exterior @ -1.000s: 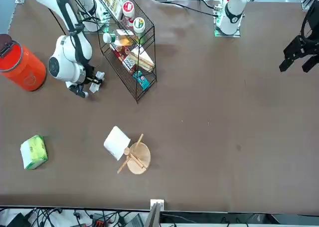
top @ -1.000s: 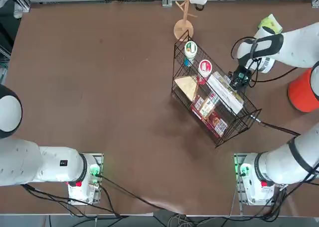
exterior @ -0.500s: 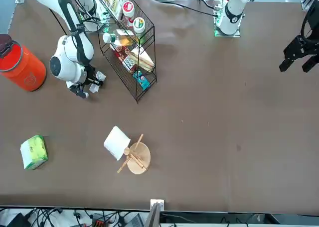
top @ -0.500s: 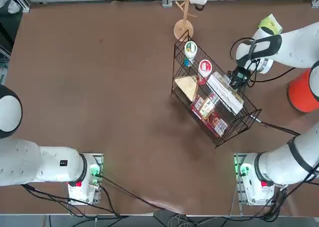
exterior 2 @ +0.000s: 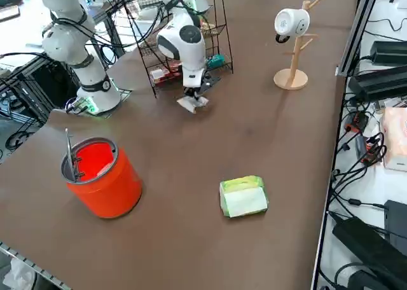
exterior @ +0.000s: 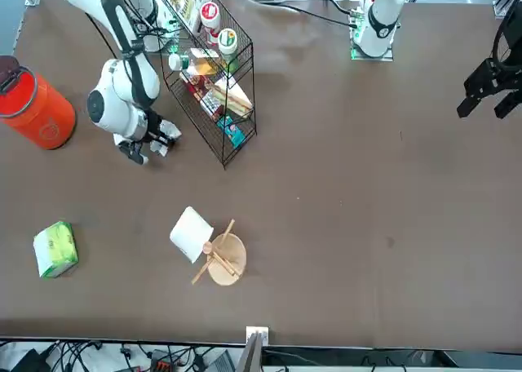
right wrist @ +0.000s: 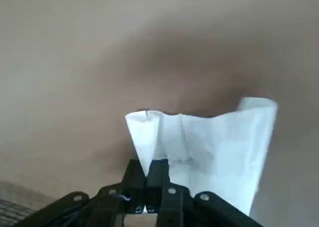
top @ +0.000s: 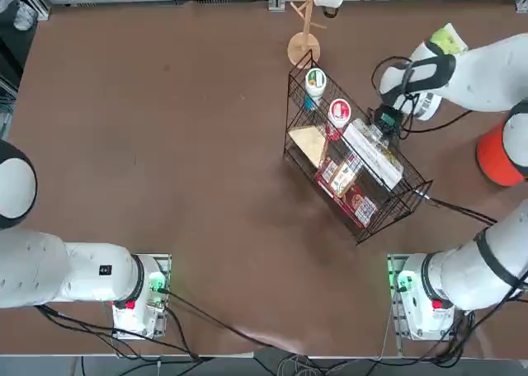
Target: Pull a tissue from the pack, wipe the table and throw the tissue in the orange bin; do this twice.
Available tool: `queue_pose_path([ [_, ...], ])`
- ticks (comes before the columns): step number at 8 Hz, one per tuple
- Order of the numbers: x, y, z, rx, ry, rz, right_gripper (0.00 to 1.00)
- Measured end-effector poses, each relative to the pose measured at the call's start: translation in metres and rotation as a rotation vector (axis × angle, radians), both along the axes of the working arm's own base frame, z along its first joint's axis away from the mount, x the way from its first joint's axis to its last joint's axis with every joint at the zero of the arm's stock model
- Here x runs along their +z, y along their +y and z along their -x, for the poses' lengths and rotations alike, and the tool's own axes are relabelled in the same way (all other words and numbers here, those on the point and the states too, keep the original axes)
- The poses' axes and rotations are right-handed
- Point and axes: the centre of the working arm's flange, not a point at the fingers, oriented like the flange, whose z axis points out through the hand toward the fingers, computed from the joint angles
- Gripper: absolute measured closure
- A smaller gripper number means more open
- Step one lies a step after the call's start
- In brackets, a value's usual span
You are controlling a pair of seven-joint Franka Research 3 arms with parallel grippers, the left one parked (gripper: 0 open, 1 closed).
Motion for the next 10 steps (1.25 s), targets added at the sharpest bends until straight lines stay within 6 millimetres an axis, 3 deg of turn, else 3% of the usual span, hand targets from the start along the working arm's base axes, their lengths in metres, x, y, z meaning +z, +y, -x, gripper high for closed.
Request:
queue_pose_path([
  [2, 0.000, 0.007, -0.006, 0.002, -0.008, -0.001, 0.98],
  [5, 0.000, -0.006, -0.009, 0.028, -0.012, -0.006, 0.98],
  [8, -0.001, -0.070, -0.010, 0.090, 0.024, -0.038, 0.98],
  [10, 0.005, -0.097, -0.006, 0.141, 0.077, -0.029, 0.98],
])
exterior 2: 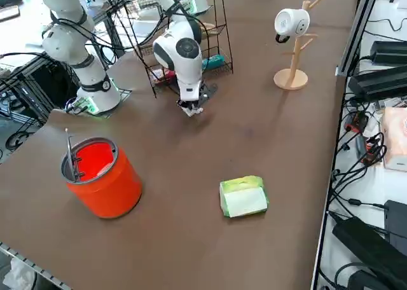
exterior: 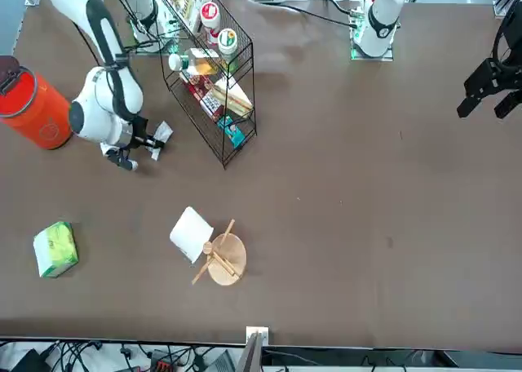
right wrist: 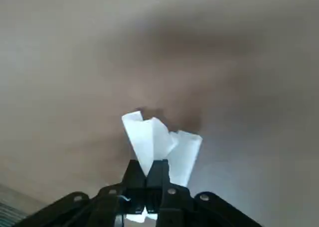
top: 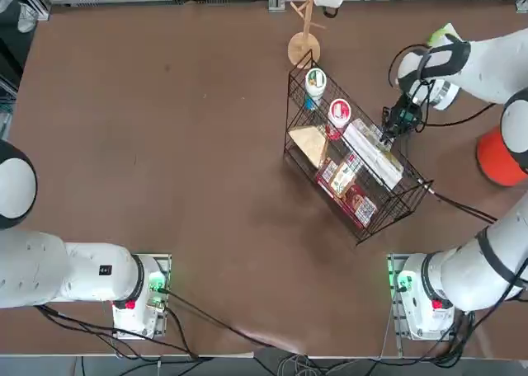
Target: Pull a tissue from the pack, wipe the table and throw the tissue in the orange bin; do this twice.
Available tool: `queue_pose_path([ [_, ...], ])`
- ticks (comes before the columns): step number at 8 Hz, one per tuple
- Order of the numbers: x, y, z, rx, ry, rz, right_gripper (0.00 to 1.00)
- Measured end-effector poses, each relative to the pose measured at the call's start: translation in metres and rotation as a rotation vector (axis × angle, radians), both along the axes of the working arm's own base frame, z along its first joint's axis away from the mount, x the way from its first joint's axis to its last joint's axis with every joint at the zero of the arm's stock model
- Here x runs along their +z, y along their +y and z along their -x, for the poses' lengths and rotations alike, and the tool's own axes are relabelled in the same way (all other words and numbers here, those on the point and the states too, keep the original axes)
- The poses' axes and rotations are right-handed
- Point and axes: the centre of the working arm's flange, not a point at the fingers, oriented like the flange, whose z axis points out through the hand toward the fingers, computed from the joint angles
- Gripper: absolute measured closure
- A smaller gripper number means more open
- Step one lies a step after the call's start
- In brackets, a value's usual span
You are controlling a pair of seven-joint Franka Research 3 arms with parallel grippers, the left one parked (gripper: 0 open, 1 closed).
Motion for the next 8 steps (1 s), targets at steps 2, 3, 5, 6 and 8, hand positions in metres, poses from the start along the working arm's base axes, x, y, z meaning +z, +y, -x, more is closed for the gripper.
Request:
queue_pose_path([
  [2, 0.023, -0.025, -0.001, 0.031, 0.022, 0.008, 0.98],
  [3, 0.043, -0.027, -0.007, 0.037, 0.008, -0.009, 0.97],
  [5, 0.100, -0.036, -0.028, 0.115, 0.021, -0.002, 0.97],
  [6, 0.139, -0.053, -0.040, 0.160, 0.057, 0.034, 0.97],
  [8, 0.211, -0.090, -0.058, 0.203, 0.088, 0.140, 0.97],
])
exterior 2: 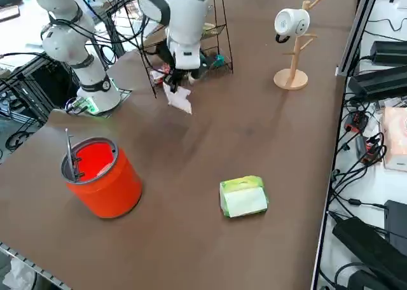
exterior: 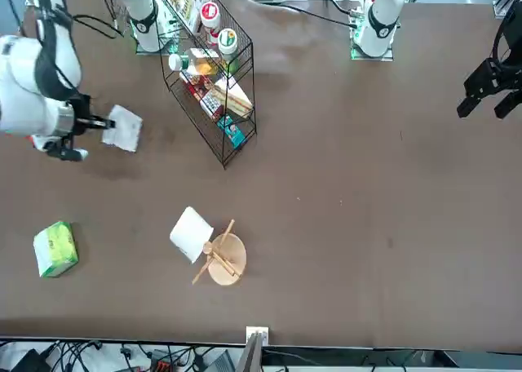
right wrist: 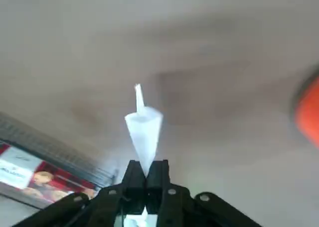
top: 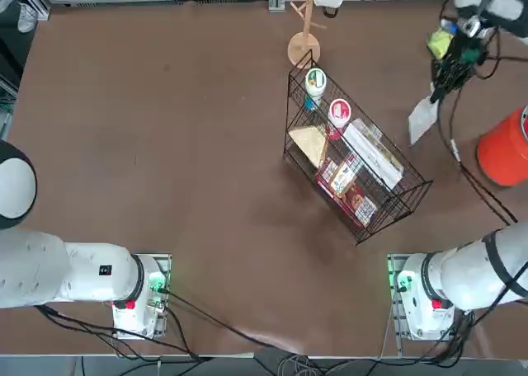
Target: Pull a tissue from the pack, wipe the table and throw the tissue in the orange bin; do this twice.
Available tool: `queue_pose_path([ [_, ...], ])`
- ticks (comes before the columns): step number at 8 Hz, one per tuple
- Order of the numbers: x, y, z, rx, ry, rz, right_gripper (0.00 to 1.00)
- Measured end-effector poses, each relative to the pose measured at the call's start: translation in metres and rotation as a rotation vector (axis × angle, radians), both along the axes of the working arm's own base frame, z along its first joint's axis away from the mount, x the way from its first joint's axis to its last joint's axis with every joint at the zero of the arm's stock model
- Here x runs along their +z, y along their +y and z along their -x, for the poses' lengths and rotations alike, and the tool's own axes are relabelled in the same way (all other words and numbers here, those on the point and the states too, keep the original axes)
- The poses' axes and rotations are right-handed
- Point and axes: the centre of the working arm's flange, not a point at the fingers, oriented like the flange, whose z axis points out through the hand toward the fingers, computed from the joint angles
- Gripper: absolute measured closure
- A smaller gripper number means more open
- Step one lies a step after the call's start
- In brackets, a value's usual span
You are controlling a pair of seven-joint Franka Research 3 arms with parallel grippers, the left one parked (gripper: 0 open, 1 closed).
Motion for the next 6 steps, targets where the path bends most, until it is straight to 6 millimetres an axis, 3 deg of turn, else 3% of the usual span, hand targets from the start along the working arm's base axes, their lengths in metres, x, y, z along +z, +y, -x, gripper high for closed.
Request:
queue_pose_path([
  [2, 0.035, -0.022, -0.007, 0.051, 0.013, 0.140, 0.97],
  [6, 0.075, -0.067, -0.003, 0.206, 0.127, 0.471, 0.97],
])
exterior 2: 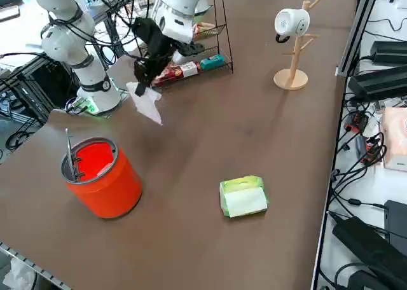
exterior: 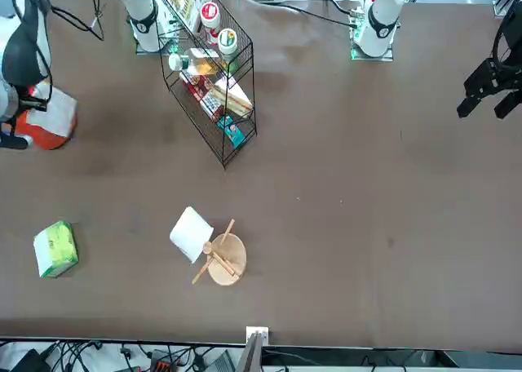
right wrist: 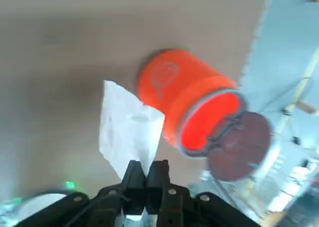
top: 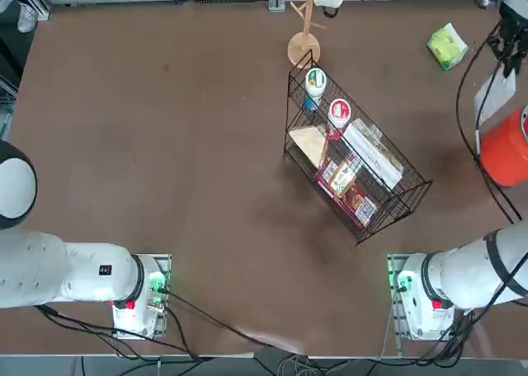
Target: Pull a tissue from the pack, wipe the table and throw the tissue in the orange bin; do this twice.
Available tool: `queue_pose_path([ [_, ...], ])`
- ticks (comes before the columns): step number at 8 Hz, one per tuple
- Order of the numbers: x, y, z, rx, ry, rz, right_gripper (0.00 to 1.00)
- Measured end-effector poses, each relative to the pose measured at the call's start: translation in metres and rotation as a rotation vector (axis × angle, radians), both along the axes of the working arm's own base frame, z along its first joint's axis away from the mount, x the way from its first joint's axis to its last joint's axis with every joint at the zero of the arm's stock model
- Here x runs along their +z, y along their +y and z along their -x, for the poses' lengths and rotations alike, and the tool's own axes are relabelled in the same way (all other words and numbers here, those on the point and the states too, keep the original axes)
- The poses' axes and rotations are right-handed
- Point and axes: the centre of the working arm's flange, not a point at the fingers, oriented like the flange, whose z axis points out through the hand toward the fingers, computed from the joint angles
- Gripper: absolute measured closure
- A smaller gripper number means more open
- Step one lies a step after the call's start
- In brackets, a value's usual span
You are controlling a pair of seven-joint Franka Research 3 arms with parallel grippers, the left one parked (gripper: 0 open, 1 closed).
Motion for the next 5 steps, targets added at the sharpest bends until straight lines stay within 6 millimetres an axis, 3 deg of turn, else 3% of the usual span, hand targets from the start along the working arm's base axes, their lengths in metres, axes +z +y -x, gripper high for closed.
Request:
queue_pose_path([
  [3, 0.011, -0.061, 0.016, 0.037, 0.115, 0.111, 0.97],
  [5, 0.000, -0.090, 0.022, 0.021, 0.169, 0.136, 0.97],
])
